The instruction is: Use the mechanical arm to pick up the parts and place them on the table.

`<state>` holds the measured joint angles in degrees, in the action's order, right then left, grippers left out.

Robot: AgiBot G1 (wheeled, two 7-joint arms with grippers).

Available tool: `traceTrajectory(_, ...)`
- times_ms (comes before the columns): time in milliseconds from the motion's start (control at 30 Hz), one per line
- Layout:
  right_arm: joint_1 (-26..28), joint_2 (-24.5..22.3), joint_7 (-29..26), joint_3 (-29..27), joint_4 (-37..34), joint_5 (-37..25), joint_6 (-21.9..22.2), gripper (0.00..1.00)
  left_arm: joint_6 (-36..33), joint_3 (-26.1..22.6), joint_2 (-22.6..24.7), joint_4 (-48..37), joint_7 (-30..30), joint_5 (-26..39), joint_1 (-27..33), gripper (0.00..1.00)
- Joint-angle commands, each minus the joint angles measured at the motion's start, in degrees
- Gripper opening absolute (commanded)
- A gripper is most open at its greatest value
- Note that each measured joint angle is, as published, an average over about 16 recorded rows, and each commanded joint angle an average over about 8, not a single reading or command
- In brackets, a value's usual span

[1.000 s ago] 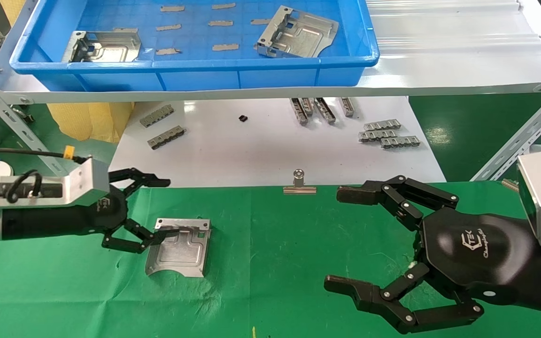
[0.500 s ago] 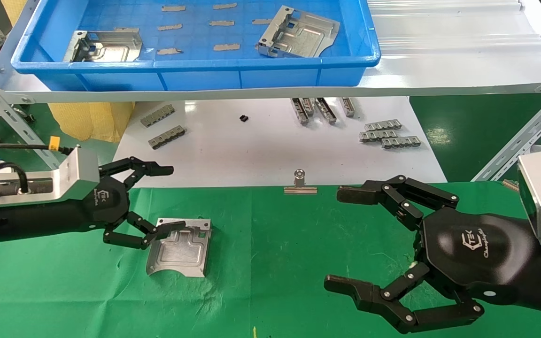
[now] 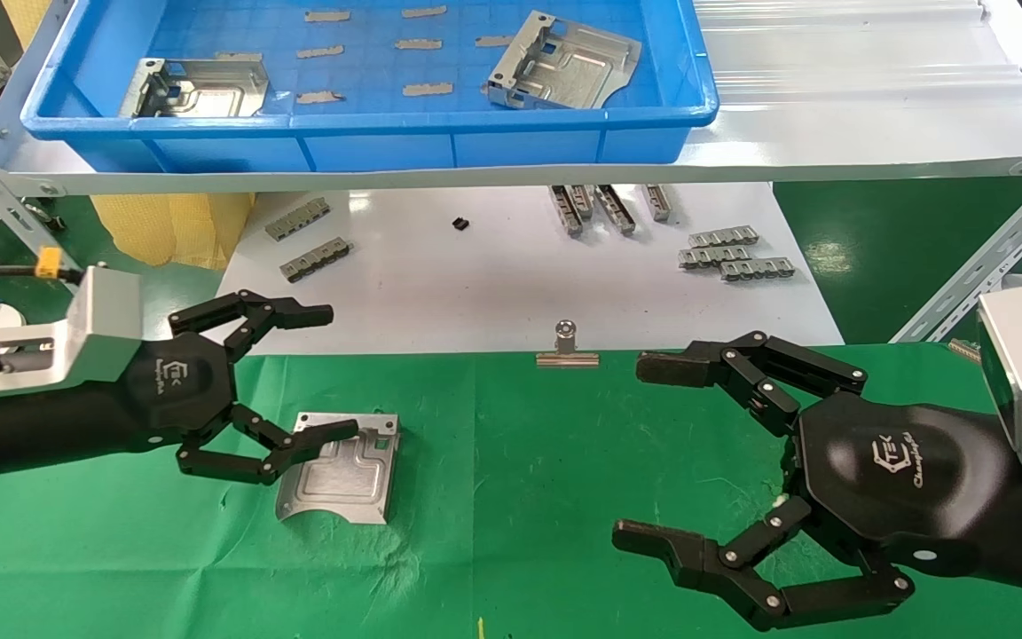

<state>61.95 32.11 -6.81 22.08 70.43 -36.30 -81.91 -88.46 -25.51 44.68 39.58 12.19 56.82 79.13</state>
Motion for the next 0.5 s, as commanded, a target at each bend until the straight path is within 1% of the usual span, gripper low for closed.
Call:
traceTrajectory(33,0.00,0.00,0.00,0.00,0.00,0.00,0.00,1.00,0.21,0.71,-0.72,2.55,-1.72,-1.12,-1.32,1.00)
traceTrajectory(500,0.00,0.00,0.00,0.00,0.00,0.00,0.00,1.00,1.66,5.68,-5.78,20.36,-13.74,-8.96,-10.52,1.00)
